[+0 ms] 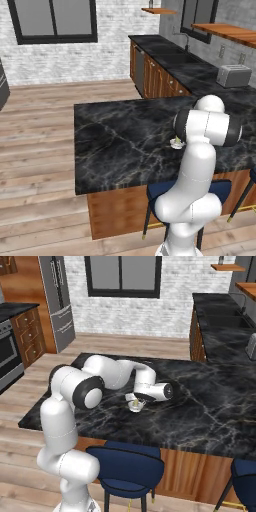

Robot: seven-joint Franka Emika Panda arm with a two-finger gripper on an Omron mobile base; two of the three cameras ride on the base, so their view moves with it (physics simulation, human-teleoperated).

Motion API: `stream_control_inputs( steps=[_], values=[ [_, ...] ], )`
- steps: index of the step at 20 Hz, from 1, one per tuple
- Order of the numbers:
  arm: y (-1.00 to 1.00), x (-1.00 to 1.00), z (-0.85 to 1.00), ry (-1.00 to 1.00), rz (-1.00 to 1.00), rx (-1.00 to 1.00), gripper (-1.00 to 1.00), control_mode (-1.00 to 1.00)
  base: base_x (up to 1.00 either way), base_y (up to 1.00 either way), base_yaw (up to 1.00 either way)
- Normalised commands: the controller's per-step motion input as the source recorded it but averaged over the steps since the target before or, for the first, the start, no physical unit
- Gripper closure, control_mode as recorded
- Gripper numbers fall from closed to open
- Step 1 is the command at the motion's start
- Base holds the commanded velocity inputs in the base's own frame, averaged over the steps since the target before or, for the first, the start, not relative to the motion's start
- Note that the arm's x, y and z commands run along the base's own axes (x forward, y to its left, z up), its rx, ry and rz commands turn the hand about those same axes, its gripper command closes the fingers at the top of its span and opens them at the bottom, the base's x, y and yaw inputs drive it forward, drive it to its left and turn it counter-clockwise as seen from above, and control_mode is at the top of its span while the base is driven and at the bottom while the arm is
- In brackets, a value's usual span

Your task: Get the candle and the wine from the cabinet and move them to the dining counter.

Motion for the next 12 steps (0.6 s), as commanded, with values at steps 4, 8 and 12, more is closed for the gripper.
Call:
stream_control_inputs(
  steps=[4,8,12],
  values=[
    [0.00,0.00,0.00,0.00,0.00,0.00,1.00,-1.00,0.00,0.00,0.00],
    [0.00,0.00,0.00,0.00,0.00,0.00,1.00,-1.00,0.00,0.00,0.00],
    [0.00,0.00,0.00,0.00,0.00,0.00,1.00,-1.00,0.00,0.00,0.00]
  ],
)
